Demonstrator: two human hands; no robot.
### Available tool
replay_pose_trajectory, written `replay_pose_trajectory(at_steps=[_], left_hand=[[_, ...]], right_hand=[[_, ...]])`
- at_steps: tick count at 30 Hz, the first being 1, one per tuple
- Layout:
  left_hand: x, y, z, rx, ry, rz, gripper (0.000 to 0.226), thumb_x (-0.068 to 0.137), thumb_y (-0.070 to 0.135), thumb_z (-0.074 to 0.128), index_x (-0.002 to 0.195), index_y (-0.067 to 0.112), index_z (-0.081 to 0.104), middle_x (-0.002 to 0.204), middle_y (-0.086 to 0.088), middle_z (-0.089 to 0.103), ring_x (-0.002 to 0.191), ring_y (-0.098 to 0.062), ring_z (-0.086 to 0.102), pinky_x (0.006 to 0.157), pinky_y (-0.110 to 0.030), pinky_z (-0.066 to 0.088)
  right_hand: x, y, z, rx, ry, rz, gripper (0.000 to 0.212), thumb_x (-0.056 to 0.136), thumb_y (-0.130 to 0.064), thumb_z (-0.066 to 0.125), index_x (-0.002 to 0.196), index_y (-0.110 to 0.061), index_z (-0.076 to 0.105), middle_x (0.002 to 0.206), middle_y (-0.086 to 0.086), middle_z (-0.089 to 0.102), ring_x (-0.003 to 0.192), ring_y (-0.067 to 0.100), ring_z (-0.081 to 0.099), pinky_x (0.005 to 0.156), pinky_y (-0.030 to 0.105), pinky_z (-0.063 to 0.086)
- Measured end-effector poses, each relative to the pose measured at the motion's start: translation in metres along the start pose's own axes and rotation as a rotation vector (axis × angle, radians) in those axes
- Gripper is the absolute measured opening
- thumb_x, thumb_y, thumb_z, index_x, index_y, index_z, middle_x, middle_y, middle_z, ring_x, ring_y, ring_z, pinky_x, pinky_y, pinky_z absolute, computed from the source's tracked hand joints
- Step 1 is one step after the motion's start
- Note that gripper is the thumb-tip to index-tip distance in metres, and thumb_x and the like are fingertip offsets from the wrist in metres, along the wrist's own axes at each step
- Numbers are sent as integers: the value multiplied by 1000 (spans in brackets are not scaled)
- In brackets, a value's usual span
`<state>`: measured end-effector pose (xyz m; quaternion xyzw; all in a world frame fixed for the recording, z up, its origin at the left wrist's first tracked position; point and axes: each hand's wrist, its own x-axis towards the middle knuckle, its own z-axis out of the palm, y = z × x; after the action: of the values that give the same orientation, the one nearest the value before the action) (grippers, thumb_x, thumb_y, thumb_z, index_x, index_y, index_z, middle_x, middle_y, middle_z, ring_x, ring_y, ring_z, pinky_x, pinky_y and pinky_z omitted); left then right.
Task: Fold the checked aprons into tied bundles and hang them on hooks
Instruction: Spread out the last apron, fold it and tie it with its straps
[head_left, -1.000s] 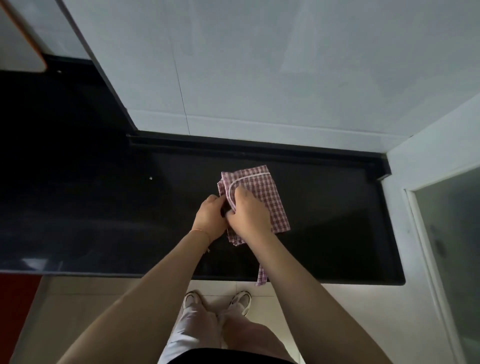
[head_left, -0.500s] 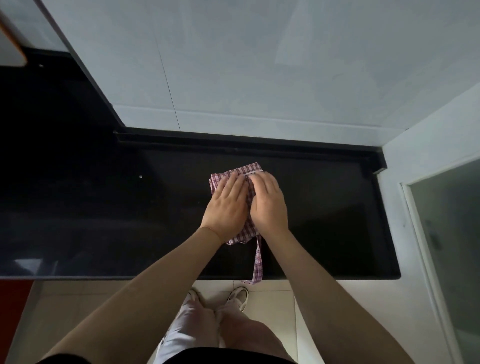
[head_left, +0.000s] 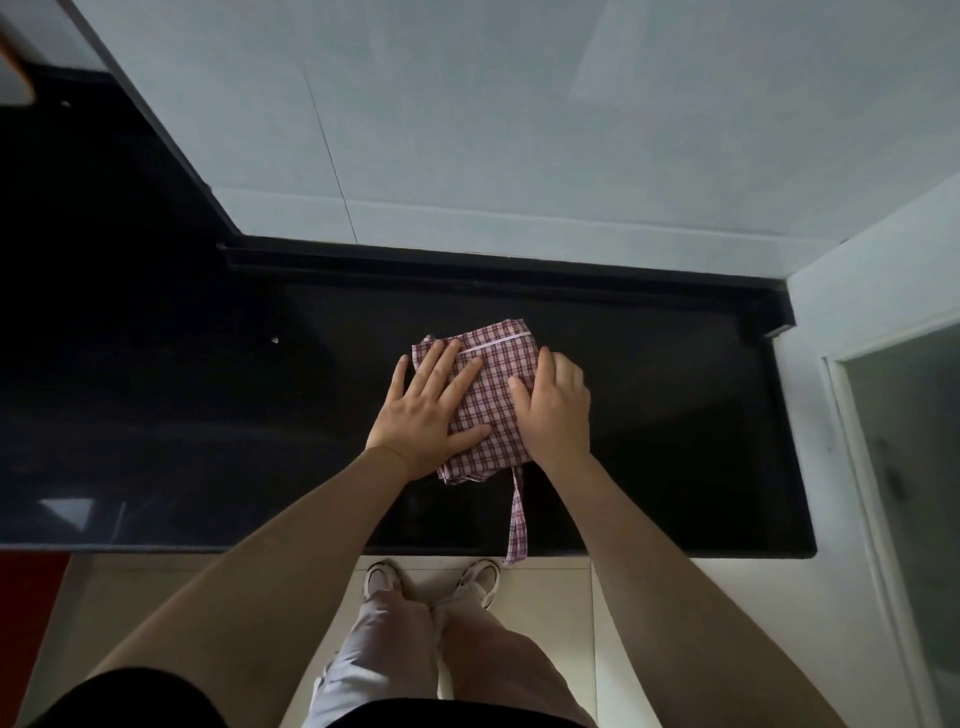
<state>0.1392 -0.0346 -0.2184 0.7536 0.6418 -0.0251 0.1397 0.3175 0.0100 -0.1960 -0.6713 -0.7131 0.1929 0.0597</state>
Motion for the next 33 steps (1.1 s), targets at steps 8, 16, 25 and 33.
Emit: replay_pose_trajectory(at_steps=[8,16,25,33], left_hand=[[-14,1,-8,11,-25,21,88,81,82,-13,152,31,-27,163,-2,-23,150,-21,-21,123,-49,-7],[6,24,-82,-359,423,-184,96,86,43,64,159,16,7,166,-11,7,154,-28,2,122,-54,15],[-1,46,-61,20,203,249,72,84,16,64,150,14,36,156,-6,39,149,-24,26,126,-41,4],[-28,32,-30,-239,75,107,51,89,14,65,138,18,55,142,-3,53,129,-22,51,107,-37,45]], right_hand=[[20,-9,-64,615,-688,577,69,68,-40,87,127,-16,60,122,9,67,107,28,66,97,48,52],[28,-33,-133,236,-193,-25,24,84,-19,69,107,-16,63,100,1,64,87,19,64,74,38,57],[-22,-4,-32,-407,303,-513,22,82,-15,77,102,-9,70,99,8,64,95,28,60,83,41,53],[-63,19,-14,-262,44,-382,42,83,-12,77,121,-14,58,135,14,55,124,29,54,104,38,48]])
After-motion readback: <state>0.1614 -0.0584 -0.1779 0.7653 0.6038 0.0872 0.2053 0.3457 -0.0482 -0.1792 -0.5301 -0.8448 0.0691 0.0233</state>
